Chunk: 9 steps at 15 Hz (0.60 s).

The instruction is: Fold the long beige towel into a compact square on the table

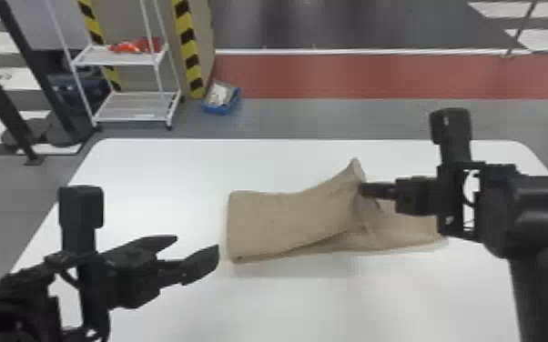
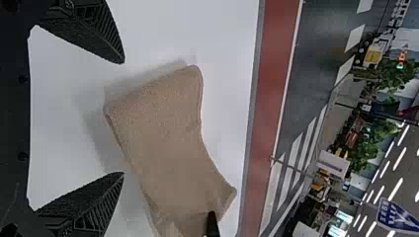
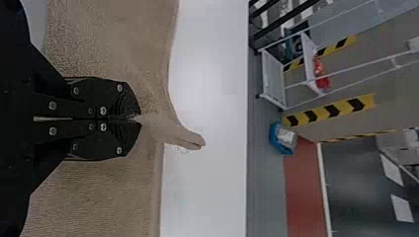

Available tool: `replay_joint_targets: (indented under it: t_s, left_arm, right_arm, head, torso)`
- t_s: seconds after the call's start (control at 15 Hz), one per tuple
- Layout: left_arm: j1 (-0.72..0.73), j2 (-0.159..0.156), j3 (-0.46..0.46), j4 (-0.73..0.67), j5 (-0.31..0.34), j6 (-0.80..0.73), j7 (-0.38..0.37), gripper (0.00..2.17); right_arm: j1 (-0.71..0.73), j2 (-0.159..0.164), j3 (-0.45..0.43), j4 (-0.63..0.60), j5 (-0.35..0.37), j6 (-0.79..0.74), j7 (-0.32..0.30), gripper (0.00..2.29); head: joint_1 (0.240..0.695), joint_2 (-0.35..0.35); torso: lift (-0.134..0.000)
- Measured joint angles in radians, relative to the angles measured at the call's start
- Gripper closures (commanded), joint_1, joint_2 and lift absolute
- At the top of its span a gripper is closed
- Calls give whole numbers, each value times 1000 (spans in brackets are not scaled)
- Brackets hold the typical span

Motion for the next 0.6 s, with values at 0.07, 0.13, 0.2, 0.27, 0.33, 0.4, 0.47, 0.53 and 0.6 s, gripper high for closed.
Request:
replay_joint_targets:
  t_s: [0.07, 0.13, 0.2, 0.27, 0.33, 0.4, 0.47, 0.53, 0.6]
  left_arm:
    - [5, 0, 3, -2, 0, 0, 0, 73]
    - [8, 0, 4, -5, 0, 0, 0, 73]
    - [10, 0, 4, -8, 0, 0, 0, 73]
    - [11, 0, 2, -10, 0, -1, 0, 73]
    - [11, 0, 1, -12, 0, -2, 0, 73]
    - [11, 0, 0, -12, 0, -2, 1, 73]
    - [12, 0, 0, -12, 0, -3, 1, 73]
    - [12, 0, 0, -12, 0, -3, 1, 73]
    - [13, 0, 2, -12, 0, -3, 1, 73]
  right_arm:
    - [2, 0, -26, -6, -9, -6, 0, 1200]
    - [6, 0, -44, 15, -7, -11, -1, 1200]
    - [8, 0, -60, 50, -3, -27, -2, 1200]
    - [8, 0, -69, 77, -1, -42, -1, 1200]
    - [4, 0, -72, 89, 2, -48, 0, 1200]
    - [0, 0, -73, 94, 5, -49, 2, 1200]
    - [-4, 0, -73, 94, 8, -43, 6, 1200]
    - [-4, 0, -75, 78, 4, -25, 11, 1200]
    - [2, 0, -77, 43, -5, -3, 20, 1200]
  head:
    - [695, 32]
    - [695, 15]
    - [695, 7]
    - [695, 0]
    - [695, -3]
    - [695, -5]
    - [695, -6]
    - [695, -6]
    - [695, -2]
  torso:
    - [-124]
    - [-124]
    - [-124]
    - [-124]
    - [-124]
    - [-124]
    - [-124]
    - [-124]
    - [-124]
